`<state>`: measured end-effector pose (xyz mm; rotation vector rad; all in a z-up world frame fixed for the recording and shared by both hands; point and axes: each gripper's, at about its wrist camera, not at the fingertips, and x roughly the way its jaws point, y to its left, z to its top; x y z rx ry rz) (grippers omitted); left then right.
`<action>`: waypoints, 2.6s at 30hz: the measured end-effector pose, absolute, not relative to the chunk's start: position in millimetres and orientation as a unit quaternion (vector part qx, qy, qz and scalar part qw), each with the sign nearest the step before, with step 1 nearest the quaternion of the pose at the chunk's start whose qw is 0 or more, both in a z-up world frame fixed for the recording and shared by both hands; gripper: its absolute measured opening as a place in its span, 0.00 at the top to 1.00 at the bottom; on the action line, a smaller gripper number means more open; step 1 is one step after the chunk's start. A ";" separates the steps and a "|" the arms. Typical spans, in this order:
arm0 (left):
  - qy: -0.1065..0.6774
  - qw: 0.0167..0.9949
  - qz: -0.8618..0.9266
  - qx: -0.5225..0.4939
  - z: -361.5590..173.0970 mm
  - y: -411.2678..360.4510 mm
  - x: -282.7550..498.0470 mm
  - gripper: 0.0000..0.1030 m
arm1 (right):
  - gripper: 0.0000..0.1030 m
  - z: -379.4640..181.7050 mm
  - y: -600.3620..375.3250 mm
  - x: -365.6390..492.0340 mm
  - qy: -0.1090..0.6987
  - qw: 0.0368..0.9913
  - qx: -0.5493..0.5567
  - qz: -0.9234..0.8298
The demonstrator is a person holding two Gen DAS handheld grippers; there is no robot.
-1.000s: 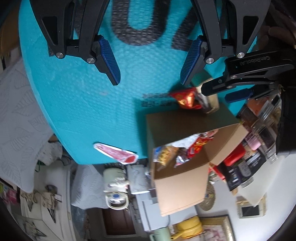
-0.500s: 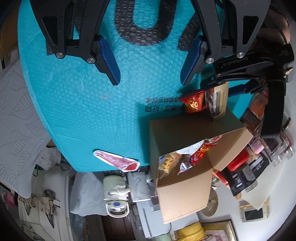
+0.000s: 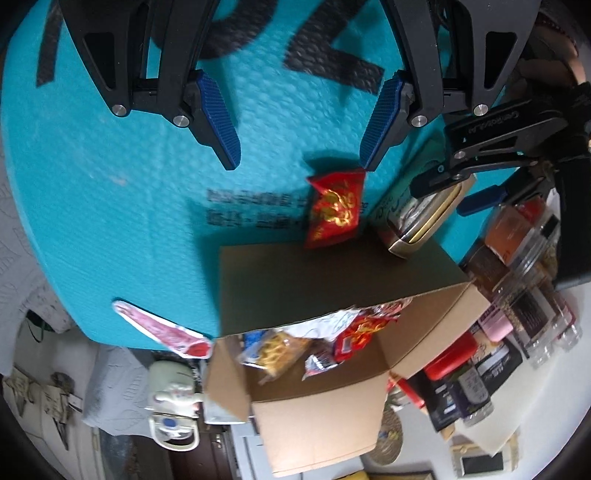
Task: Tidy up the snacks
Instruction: 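Grasp the gold-and-clear box with the left tool while the right tool grasps the red candy packet, then lift the gold box and red candy over the box with both tools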
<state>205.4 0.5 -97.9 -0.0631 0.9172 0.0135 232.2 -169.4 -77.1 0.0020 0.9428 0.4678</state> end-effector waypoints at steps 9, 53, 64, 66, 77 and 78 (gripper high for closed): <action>0.446 0.894 -0.035 -0.034 -99.3 3.3 205.6 0.61 | 0.34 -90.3 -138.9 254.1 0.456 0.859 -0.015 0.233; 0.484 0.873 -0.066 0.006 -109.7 -11.0 110.9 0.60 | 0.38 -101.1 -164.5 132.8 0.479 0.843 -0.015 0.243; 0.457 0.888 -0.053 0.017 -111.2 -13.0 110.1 0.63 | 0.47 -106.8 -146.3 131.5 0.449 0.870 -0.073 0.191; 0.457 0.888 -0.055 0.015 -111.3 -12.4 111.6 0.64 | 0.63 -106.1 -147.1 131.1 0.446 0.872 -0.084 0.182; 0.463 0.884 -0.069 0.000 -108.8 -9.2 111.5 0.65 | 0.67 -102.0 -154.3 126.2 0.451 0.866 -0.055 0.208; 0.464 0.883 -0.071 -0.001 -107.8 -9.3 110.6 0.65 | 0.67 -101.7 -153.7 125.7 0.452 0.865 -0.053 0.212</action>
